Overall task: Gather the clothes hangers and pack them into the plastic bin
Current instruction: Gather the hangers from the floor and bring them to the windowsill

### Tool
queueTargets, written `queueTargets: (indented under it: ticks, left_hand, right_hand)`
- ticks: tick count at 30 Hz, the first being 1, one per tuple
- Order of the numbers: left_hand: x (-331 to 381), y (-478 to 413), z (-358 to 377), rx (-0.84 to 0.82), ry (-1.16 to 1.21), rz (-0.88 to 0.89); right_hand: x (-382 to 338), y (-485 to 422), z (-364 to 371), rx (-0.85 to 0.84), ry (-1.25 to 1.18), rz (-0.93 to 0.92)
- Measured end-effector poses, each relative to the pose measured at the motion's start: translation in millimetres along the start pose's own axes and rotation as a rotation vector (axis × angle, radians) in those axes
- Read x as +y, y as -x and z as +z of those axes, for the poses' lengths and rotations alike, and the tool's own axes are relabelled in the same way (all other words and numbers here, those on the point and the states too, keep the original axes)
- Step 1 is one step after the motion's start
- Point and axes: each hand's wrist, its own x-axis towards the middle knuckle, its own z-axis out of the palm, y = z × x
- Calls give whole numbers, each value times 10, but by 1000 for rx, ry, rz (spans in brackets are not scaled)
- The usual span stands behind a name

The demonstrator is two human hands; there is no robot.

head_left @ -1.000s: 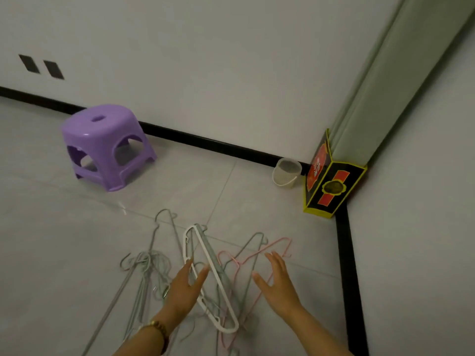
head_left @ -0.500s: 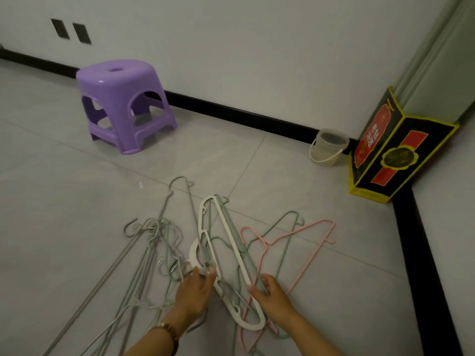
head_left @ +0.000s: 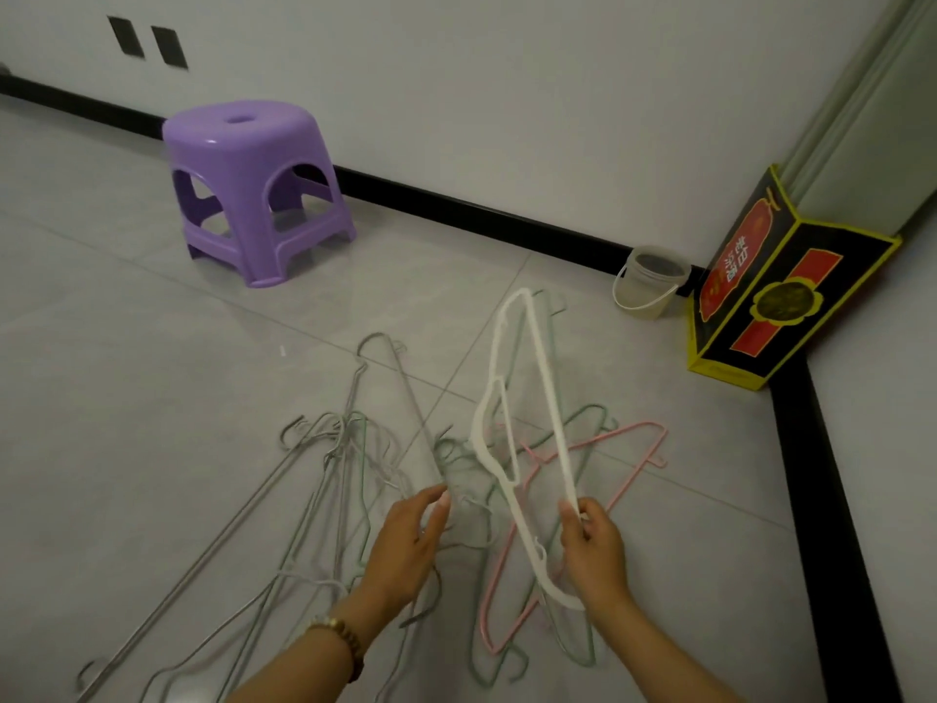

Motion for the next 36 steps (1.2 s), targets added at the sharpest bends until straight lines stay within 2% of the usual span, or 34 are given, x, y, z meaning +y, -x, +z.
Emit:
queueTargets:
  ticks: [3,6,10,12,15,17,20,24,27,29,32,34,36]
  left_hand:
    - [114,45,112,-99,9,-2]
    - [75,29,252,-160,-2,-53]
    - [98,6,363,-203,-25,-79]
    - [113,10,398,-237,-68,-88]
    - [89,11,412,-240,-80,-88]
    - [78,5,396,-226,-47,-80]
    - [33,-5,370,-281,-56,-85]
    - [18,5,374,-355,-81,-140]
    - [70,31,360,-360,-46,-181]
    - [135,75,330,-354,16,-170]
    - [203,127,189,-269,69,-74]
    - [128,113,24,-92,49,-14]
    - [-116,53,-161,75,-43,-44]
  right_hand:
    - [-48,-37,-199,101,-97,42]
    - [-26,-42,-333,194,-268,175]
    - [62,26,-279,219,-392,323]
    - [152,72,-212,151,-343,391]
    - [363,89,-113,6,-67,482]
    - [431,83,-59,-2,73,499]
    - [403,19,26,-8,-63,485]
    - [318,-106,221,76,-360,760]
    - [335,-123,306,6,-401,802]
    - [341,-121,348,-3,-312,759]
    - [279,-102,362,142,66,584]
    - [183,-54,373,208,303,356]
    - [132,-29,427,210,428,94]
